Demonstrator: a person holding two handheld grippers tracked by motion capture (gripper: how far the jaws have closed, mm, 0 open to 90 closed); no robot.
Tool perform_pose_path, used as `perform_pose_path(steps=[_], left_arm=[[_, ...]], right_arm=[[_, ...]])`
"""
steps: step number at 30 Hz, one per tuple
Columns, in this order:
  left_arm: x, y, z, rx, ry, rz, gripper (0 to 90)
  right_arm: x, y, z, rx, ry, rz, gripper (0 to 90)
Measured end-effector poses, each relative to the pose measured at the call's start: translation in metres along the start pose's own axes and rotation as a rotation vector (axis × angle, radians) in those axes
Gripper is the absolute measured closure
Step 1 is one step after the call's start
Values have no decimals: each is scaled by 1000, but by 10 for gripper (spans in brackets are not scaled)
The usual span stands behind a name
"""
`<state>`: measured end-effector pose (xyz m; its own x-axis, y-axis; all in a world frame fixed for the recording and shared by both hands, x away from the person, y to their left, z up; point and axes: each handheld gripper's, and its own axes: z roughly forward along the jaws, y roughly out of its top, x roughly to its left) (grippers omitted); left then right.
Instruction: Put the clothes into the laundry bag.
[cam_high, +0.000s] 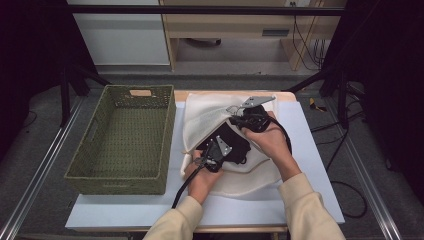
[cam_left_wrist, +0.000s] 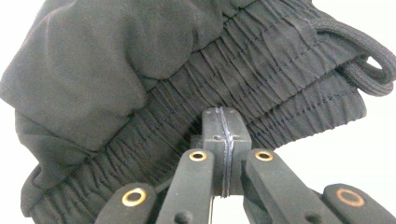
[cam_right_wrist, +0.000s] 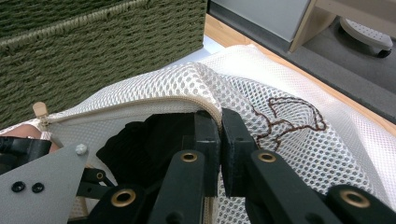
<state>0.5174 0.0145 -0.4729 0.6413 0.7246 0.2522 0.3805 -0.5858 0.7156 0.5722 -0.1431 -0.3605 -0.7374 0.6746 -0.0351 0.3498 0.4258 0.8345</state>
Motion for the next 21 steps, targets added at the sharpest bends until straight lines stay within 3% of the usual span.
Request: perform_pose_path(steps=[21], left_arm=[[1,3,6,-6,26,15,899]], right_arm=[[-2,-3,0,-3,0,5,870]])
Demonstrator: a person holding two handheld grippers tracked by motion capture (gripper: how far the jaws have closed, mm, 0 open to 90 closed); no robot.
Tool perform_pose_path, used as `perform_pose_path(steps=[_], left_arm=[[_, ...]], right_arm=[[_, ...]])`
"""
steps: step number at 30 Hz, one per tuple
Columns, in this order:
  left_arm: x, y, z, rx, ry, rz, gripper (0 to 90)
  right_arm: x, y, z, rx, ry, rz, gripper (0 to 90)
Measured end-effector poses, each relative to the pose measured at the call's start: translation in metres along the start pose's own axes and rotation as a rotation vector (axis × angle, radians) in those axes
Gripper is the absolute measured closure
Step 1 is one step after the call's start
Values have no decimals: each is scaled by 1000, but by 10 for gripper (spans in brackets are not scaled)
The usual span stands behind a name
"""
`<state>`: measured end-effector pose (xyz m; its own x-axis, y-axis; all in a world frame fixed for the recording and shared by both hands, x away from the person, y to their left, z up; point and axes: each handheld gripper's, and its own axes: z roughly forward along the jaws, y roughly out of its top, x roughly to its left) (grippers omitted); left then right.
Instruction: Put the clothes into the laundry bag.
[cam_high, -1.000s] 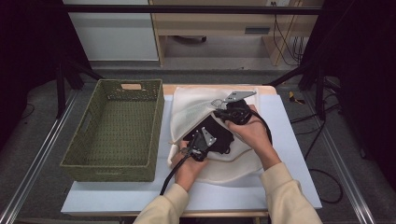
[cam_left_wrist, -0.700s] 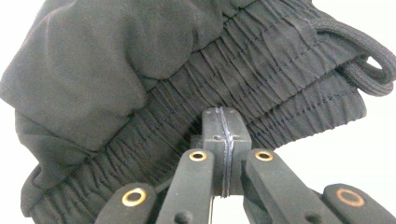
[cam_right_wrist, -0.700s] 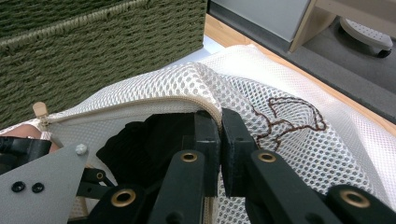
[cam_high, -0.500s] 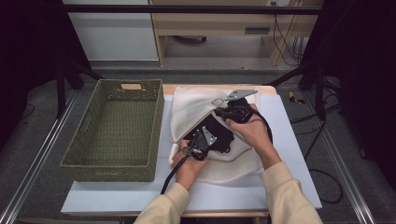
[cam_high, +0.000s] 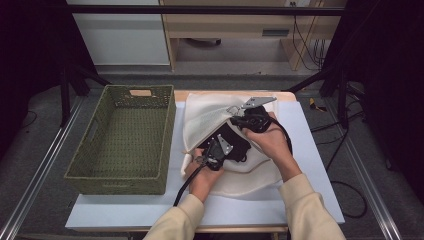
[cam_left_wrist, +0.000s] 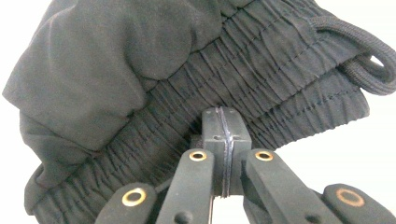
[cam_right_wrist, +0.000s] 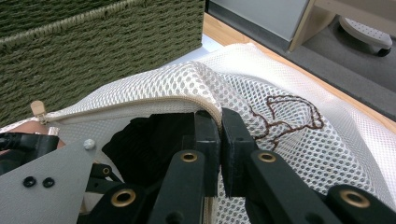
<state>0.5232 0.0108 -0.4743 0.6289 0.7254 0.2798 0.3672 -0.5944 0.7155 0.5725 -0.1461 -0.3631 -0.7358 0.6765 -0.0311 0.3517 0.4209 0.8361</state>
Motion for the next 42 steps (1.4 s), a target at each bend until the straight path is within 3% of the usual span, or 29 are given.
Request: perform_pose_path(steps=[28,42], left_arm=[[0,3,8,-12,33,-6,899],[-2,3,6,-15,51,15,898]], right_arm=[[0,-7,1,14,0,5,869],[0,-7,1,22,-2,6,869]])
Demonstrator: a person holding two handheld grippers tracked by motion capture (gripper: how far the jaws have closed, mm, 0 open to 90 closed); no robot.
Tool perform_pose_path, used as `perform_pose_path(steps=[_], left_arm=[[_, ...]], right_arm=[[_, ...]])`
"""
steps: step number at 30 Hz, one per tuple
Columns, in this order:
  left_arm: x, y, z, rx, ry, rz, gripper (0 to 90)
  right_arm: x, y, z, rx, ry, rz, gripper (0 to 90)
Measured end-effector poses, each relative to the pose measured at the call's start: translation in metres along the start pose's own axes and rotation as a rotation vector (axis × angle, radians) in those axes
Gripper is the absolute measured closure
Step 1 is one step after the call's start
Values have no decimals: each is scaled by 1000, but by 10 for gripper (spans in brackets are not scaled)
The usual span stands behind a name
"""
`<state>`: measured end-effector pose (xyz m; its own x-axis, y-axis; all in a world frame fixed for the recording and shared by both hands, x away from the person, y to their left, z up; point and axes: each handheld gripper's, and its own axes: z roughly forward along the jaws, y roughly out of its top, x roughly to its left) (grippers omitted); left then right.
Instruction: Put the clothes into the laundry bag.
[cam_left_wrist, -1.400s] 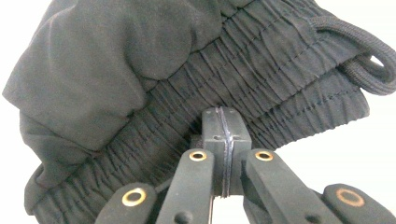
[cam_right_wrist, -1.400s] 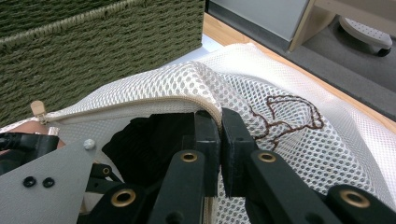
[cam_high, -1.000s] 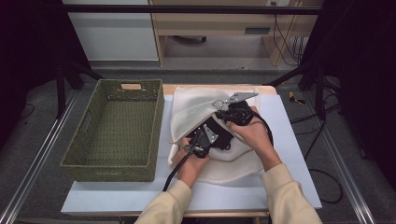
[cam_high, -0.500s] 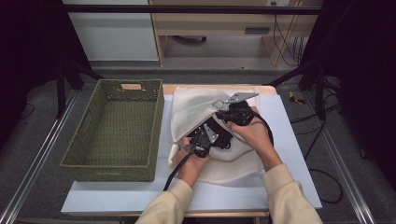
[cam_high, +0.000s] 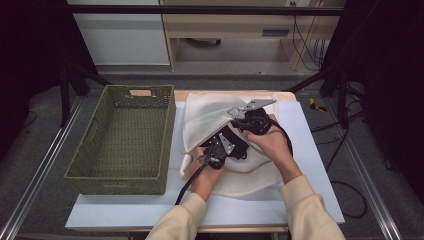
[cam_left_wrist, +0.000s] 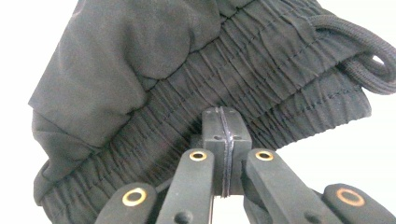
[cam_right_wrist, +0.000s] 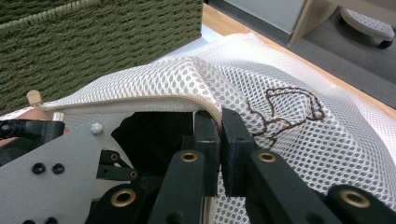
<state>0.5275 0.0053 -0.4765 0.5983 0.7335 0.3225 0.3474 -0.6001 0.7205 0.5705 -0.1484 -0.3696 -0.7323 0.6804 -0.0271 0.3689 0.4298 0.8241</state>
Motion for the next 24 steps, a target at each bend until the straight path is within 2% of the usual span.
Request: perform_pose_path(steps=[10,17,24], left_arm=[[0,0,-1,-5,-3,-1,898],[0,-3,-6,-34,-7,-19,898],[-3,-1,-12,-53,-15,-10,898]], right_arm=[[0,0,-1,0,0,2,869],[0,0,0,2,0,1,869],[0,0,0,0,-1,0,869]])
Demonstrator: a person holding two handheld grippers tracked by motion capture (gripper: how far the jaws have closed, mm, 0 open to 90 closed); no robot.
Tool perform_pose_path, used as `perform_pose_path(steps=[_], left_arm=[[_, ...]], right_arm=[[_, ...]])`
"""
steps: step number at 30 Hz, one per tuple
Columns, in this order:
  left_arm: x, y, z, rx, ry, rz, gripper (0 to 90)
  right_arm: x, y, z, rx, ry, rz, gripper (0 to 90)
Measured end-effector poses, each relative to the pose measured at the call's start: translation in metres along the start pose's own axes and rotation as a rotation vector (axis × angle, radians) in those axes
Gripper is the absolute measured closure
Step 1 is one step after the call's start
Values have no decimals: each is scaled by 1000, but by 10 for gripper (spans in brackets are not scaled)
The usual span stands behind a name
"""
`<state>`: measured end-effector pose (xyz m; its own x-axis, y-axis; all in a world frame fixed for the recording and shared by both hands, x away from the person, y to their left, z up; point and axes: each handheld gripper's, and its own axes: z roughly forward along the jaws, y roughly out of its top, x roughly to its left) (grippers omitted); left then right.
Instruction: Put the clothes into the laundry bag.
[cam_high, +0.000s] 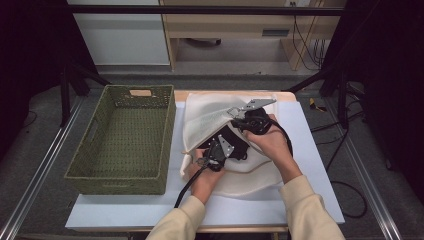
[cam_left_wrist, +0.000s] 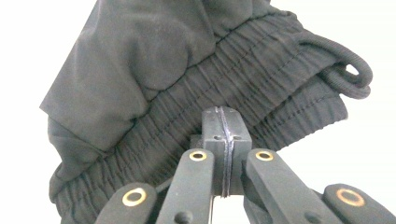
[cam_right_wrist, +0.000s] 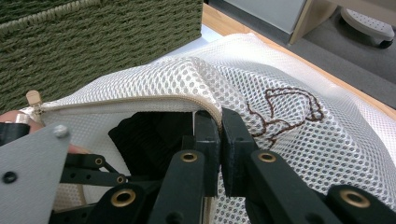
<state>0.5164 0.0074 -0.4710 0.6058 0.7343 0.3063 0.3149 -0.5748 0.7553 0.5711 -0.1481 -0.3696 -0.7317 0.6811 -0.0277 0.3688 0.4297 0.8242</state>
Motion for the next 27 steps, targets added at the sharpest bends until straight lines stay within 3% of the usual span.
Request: perform_pose_path(steps=[12,27], left_arm=[[-6,4,-18,-34,-32,21,898],[-5,0,-42,-83,-64,17,899]], right_arm=[[0,-1,-1,1,-1,-3,869],[5,-1,-5,2,-10,-19,870]])
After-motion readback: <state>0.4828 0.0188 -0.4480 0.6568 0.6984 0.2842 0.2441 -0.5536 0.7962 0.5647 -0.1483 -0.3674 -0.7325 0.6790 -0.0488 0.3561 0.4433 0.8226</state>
